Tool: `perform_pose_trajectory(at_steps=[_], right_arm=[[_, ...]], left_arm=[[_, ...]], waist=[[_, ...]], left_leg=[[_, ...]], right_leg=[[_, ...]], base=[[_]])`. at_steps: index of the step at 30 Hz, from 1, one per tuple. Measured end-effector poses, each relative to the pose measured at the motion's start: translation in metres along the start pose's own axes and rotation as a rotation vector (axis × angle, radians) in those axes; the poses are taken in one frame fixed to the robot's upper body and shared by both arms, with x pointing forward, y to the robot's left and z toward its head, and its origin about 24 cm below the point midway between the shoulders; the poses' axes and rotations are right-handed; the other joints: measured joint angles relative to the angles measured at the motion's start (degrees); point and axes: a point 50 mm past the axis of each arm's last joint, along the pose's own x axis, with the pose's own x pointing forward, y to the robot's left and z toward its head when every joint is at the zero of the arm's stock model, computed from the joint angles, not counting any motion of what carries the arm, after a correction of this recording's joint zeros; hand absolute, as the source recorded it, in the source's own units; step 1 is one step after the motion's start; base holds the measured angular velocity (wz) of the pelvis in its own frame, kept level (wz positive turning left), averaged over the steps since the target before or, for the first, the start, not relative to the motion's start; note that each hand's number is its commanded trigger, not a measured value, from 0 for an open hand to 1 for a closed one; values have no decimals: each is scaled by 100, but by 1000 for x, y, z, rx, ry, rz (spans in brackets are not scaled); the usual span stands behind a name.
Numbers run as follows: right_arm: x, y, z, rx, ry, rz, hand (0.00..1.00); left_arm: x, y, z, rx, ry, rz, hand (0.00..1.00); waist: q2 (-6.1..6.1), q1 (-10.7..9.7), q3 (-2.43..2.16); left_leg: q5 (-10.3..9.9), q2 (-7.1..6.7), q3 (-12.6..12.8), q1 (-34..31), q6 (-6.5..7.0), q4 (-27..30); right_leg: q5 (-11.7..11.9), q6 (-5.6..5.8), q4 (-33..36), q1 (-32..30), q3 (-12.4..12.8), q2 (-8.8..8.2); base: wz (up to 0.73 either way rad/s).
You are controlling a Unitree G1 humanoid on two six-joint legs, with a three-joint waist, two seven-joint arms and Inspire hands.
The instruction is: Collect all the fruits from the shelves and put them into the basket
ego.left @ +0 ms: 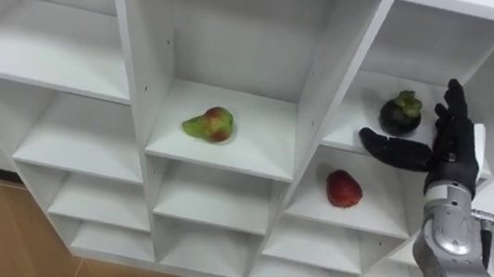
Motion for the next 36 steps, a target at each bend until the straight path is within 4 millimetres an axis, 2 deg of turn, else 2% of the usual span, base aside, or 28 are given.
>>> perform_pose_trajectory(at_steps=[15, 16, 17, 18, 19, 20, 21, 27, 33, 36], right_arm=[[10, -4, 5, 14, 21, -6, 0], [12, -5, 5, 0, 22, 0, 6], [14, -5, 5, -19, 22, 11, 24], [15, -5, 5, -29, 23, 14, 37], [17, -4, 6, -42, 25, 20, 60], [18, -4, 6, -56, 27, 20, 88], [19, -4, 7, -64, 27, 20, 100], [25, -20, 11, -122, 21, -34, 100], [27, -21, 16, -182, 1, -39, 100], [28, -22, 17, -187, -4, -44, 100]], left_arm=[[0, 0, -2, 3, 21, 0, 100], [0, 0, -2, 2, 24, 0, 100], [0, 1, -2, 2, 25, -1, 100], [0, 1, -3, 3, 26, -2, 100], [0, 1, -3, 3, 31, -3, 100], [0, 1, -3, 3, 37, -3, 100], [0, 1, -3, 3, 39, -3, 100], [0, 2, -5, 5, 51, -2, 100], [0, 2, -5, 12, 57, -1, 100], [0, 2, -5, 12, 57, 0, 100]], waist=[[20, -34, -5], [19, -33, -6], [18, -36, -6], [18, -37, -6], [18, -40, -7], [17, -39, -8], [17, -41, -9], [19, -32, -13], [16, -20, -20], [-12, -21, -42]], left_leg=[[1, 0, -37, 2, 0, 1], [0, -1, -40, 1, 0, 3], [1, -1, -41, 1, 0, 5], [1, -1, -41, 1, 0, 6], [1, -1, -41, 0, 0, 9], [1, -1, -42, 0, 0, 9], [1, -1, -42, 0, 0, 10], [1, 5, -33, 1, 0, 9], [1, 8, -17, -17, -1, 14], [2, 8, -20, -44, -1, 15]], right_leg=[[0, 0, -11, 21, -39, -2], [0, 0, -6, 21, -45, -4], [0, 0, -4, 21, -48, -5], [0, 0, -2, 21, -49, -5], [0, 0, 0, 21, -50, -5], [1, -1, 0, 21, -49, -5], [1, -1, 1, 21, -49, -5], [1, -2, -2, 19, -43, 5], [1, -2, -2, -22, -40, 8], [1, -2, -7, -44, -45, 6]], base=[[1], [0], [0], [0], [0], [0], [0], [0], [0], [0]])
